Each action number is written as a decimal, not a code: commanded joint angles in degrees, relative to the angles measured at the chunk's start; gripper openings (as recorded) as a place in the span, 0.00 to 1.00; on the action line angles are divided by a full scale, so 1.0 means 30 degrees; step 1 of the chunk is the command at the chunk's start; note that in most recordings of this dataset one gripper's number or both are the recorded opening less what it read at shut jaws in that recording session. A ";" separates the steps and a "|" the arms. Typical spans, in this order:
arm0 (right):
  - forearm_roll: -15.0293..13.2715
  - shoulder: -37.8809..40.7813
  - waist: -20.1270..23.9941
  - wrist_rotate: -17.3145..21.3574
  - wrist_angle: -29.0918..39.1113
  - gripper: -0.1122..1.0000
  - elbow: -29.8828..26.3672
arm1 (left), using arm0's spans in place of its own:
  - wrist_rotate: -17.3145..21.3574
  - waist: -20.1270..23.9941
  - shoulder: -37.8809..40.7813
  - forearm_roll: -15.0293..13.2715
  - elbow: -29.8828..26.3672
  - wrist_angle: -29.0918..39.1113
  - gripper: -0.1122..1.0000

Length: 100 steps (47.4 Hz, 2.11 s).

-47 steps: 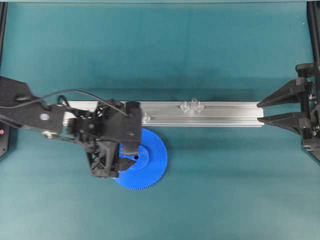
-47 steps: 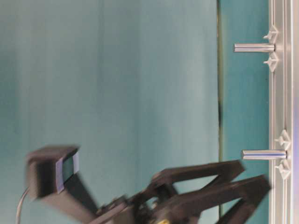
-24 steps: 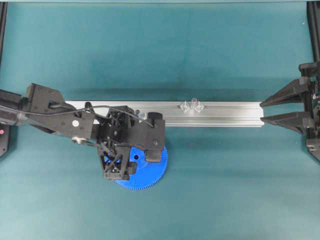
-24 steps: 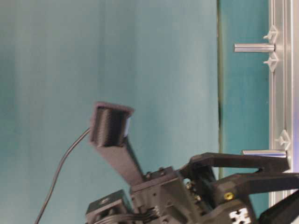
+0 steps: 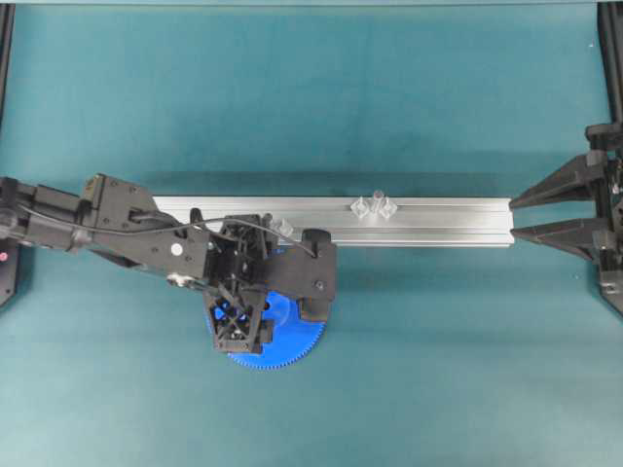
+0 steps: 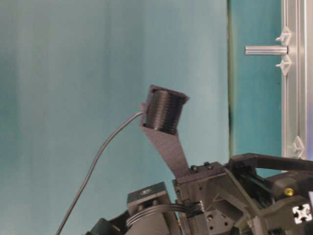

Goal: Insert the large gear onto the shaft.
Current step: 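Lower the open left gripper around the blue gear hub, then close the left gripper on the gear hub and secure the grip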

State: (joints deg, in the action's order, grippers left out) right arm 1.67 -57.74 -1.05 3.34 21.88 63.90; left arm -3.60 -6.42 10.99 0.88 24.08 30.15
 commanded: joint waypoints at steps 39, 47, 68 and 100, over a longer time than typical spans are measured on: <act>0.0000 -0.0117 0.0000 0.0176 -0.0088 0.55 -0.0029 | 0.0029 -0.0850 0.0029 0.0059 -0.0586 0.1494 0.94; 0.0000 -0.0176 0.0000 0.0176 -0.0088 0.55 0.0029 | -0.0059 -0.1055 0.0088 0.0059 -0.0586 0.1787 0.94; 0.0000 -0.0527 0.0000 0.0205 -0.0088 0.55 0.0176 | -0.0059 -0.1055 0.0176 0.0029 -0.0850 0.1904 0.94; 0.0000 -0.0645 0.0000 0.0205 0.0117 0.55 0.0176 | -0.0059 -0.1025 0.0117 0.0029 -0.1758 0.3193 0.94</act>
State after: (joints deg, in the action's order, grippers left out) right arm 1.67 -59.94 -0.97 3.43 22.50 64.95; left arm -3.87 -9.14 12.04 1.05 20.39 39.90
